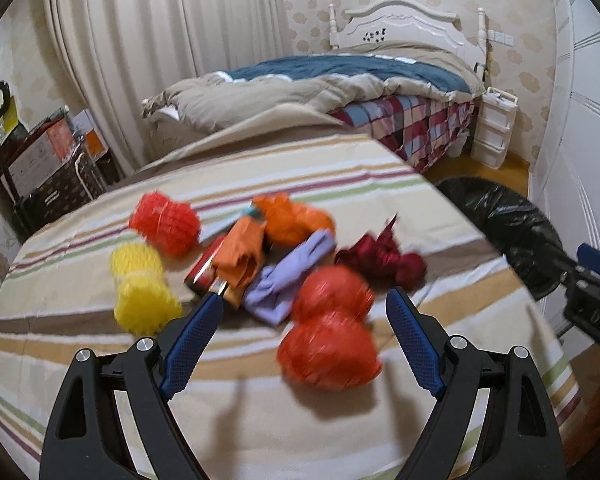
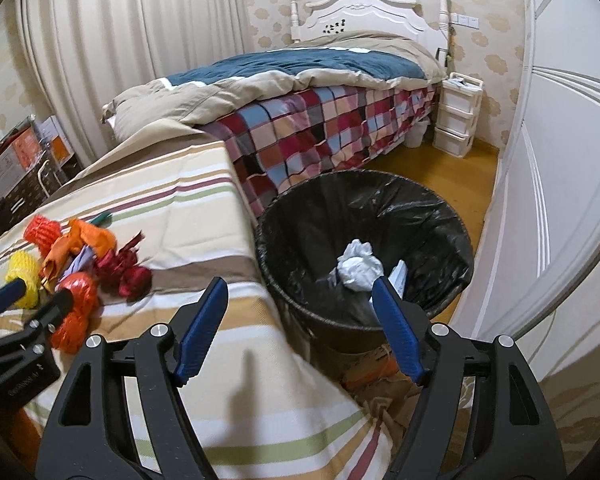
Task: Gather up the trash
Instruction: 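Move the left tool back to the red plastic bag on the table, then grasp the red plastic bag with the left tool while the right tool grasps the dark red ribbon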
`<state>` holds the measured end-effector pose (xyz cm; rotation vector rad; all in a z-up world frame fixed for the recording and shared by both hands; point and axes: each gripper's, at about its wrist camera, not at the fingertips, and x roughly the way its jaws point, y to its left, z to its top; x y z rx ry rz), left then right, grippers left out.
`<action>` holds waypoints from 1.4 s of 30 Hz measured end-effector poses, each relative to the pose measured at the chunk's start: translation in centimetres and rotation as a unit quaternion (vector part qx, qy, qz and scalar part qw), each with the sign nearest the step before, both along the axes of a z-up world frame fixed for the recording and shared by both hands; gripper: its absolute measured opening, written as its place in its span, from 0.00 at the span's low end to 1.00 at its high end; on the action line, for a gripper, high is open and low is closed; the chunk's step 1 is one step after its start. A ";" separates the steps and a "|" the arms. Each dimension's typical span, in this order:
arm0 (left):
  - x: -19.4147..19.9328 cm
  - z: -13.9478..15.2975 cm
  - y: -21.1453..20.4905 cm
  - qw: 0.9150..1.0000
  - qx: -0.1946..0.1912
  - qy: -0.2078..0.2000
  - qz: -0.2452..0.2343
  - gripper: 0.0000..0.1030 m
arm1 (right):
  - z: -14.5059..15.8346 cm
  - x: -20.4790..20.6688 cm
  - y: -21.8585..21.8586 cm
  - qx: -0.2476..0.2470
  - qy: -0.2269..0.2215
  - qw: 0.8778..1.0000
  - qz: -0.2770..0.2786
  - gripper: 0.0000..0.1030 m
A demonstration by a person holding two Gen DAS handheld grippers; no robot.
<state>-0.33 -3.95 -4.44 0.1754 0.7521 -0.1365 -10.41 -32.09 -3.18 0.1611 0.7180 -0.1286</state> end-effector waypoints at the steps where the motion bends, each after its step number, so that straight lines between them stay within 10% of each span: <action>1: 0.0 -0.2 0.2 1.000 -0.001 0.004 0.001 0.81 | 0.0 -0.1 0.2 0.000 0.000 1.000 0.002 0.71; 7: 0.2 -0.8 0.8 1.000 -0.007 0.022 -0.001 0.80 | -0.1 0.0 1.4 -0.001 0.003 1.000 0.017 0.71; 16: 0.4 -1.9 1.0 0.998 -0.021 0.058 -0.026 0.45 | -0.7 0.4 2.7 -0.004 0.010 0.999 0.031 0.71; 42: -0.5 1.1 7.1 0.997 -0.071 0.020 0.015 0.42 | -1.2 4.9 10.9 -0.017 0.038 0.990 0.134 0.71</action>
